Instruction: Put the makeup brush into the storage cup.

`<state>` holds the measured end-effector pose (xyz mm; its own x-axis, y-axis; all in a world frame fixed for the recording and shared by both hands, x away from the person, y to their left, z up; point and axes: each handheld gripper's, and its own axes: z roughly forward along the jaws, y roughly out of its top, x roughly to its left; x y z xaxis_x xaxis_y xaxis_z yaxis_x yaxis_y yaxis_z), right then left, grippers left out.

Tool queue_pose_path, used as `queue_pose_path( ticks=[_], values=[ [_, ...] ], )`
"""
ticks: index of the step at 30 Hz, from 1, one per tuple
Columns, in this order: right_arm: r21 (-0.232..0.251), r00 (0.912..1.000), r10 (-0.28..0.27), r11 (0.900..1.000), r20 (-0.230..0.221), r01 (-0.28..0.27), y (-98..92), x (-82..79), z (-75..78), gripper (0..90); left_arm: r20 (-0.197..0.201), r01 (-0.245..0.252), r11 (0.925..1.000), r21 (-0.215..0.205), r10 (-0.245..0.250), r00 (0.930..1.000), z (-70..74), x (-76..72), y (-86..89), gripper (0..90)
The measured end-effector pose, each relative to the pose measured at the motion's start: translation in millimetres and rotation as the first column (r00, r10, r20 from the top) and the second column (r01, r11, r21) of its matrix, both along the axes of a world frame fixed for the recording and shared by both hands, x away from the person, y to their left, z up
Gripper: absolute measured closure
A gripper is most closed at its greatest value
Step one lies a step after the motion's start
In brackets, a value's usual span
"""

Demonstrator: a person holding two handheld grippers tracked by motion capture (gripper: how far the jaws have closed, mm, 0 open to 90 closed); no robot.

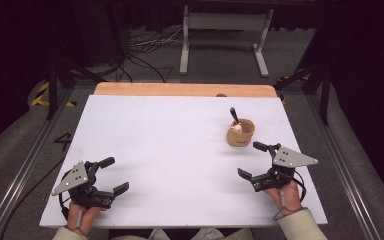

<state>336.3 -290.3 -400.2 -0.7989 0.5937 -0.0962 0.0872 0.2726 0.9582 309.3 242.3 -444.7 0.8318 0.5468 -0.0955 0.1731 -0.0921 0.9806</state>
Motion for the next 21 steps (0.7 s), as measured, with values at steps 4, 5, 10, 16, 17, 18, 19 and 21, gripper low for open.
queue_pose_path(
  ticks=[4, 5, 10, 16, 17, 18, 19, 21],
  values=[
    [0.008, 0.9996, 0.002, 1.0, 0.029, -0.002, 2.4, -1.8, -10.2, 0.0, 0.001, 0.007, 1.0, 0.007, -0.007, 1.0, 0.1, 0.2, 0.1, 3.2],
    [0.007, 0.9997, 0.008, 1.0, 0.024, -0.008, 3.2, -2.1, -13.1, 0.0, 0.002, 0.007, 1.0, 0.007, -0.007, 1.0, 0.2, 0.1, 0.1, 3.2],
    [0.007, 0.9996, 0.024, 1.0, 0.016, -0.024, 7.2, -3.9, -24.4, 0.0, 0.003, 0.008, 0.9999, 0.01, -0.008, 1.0, -0.1, 0.4, -0.3, 3.2],
    [0.042, 0.9988, 0.047, 0.998, -0.012, -0.047, 9.9, -3.8, -33.3, 0.0, 0.008, 0.016, 0.9997, 0.018, -0.017, 0.9998, -0.3, 0.9, -1.5, 3.2],
    [0.053, 0.9988, 0.048, 0.997, -0.015, -0.047, 10.2, -4.3, -34.6, 0.0, 0.007, 0.018, 0.9997, 0.017, -0.018, 0.9998, -0.3, 1.0, -1.4, 3.2],
    [0.06, 0.9983, 0.055, 0.997, -0.017, -0.054, 10.6, -4.7, -35.9, 0.0, 0.002, 0.018, 0.9997, 0.016, -0.018, 0.9998, -0.5, 0.7, -1.5, 3.2],
    [0.062, 0.9981, 0.058, 0.996, -0.02, -0.057, 11.5, -5.3, -36.7, 0.0, 0.002, 0.018, 0.9997, 0.016, -0.018, 0.9998, -0.5, 0.7, -1.5, 3.2],
    [0.056, 0.9979, 0.061, 0.997, -0.021, -0.059, 12.9, -5.9, -37.7, 0.0, 0.0, 0.017, 0.9998, 0.01, -0.017, 0.9999, -0.8, 0.6, -2.0, 3.2]
  ],
)
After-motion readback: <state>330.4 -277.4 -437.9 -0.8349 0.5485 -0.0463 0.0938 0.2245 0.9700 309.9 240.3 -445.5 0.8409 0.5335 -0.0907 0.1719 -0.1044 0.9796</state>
